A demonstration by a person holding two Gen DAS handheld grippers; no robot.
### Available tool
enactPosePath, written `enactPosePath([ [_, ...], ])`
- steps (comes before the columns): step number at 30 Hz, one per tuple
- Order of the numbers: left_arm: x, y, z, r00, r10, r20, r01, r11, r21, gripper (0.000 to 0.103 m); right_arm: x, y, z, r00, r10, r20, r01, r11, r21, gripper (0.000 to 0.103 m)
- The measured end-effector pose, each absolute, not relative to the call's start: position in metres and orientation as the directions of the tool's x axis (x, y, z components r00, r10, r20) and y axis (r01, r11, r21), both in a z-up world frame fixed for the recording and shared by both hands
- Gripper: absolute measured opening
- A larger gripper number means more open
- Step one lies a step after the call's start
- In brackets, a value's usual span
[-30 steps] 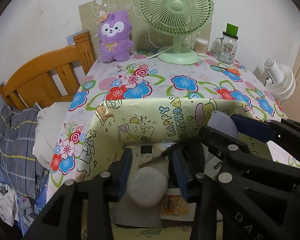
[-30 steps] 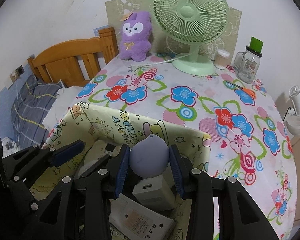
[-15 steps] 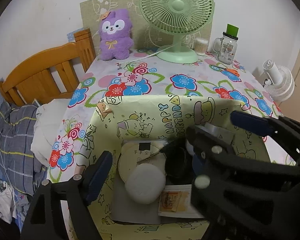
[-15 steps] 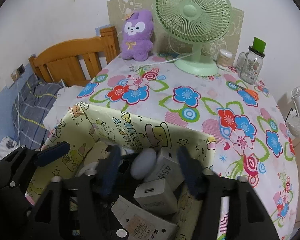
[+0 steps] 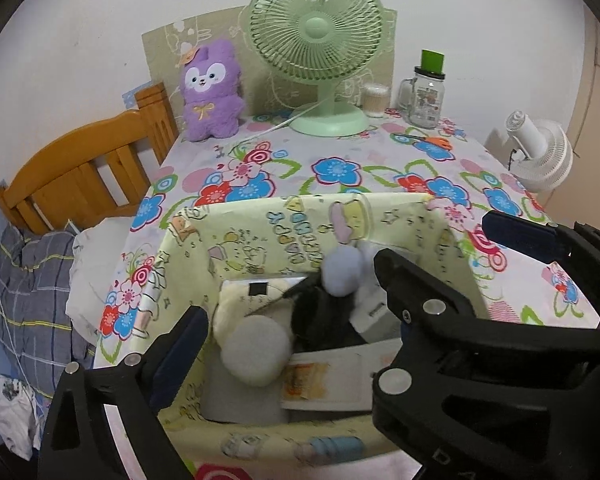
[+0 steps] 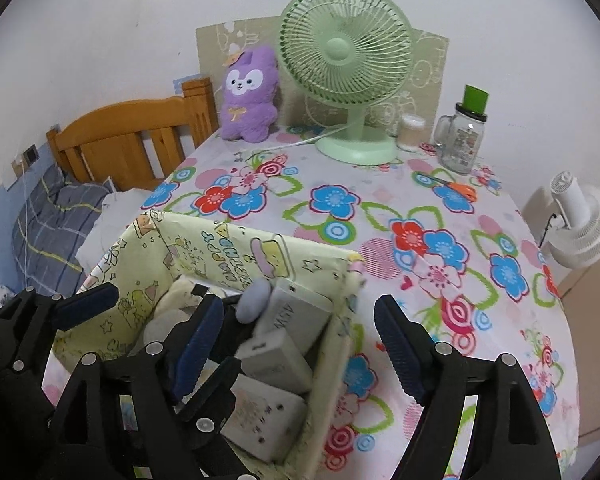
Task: Organize rigid objects
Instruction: 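Withdraw both tools up and back from the yellow box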
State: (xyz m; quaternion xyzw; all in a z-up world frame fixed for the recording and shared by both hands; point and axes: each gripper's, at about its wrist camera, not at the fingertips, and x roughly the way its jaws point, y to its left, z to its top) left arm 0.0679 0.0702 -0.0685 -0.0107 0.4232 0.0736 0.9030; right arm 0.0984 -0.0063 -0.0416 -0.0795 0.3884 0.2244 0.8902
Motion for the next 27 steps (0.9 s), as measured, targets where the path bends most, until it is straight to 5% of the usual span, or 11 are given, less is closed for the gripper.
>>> enactPosePath([
  [27, 0.043, -0.001, -0.034, 0.706, 0.091, -0.702, -0.093, 0.995, 0.034, 0.103, 0.063, -0.095, -0.006, 0.671, 0.289, -0.683, -0.366, 0.930, 0.035, 0.091],
])
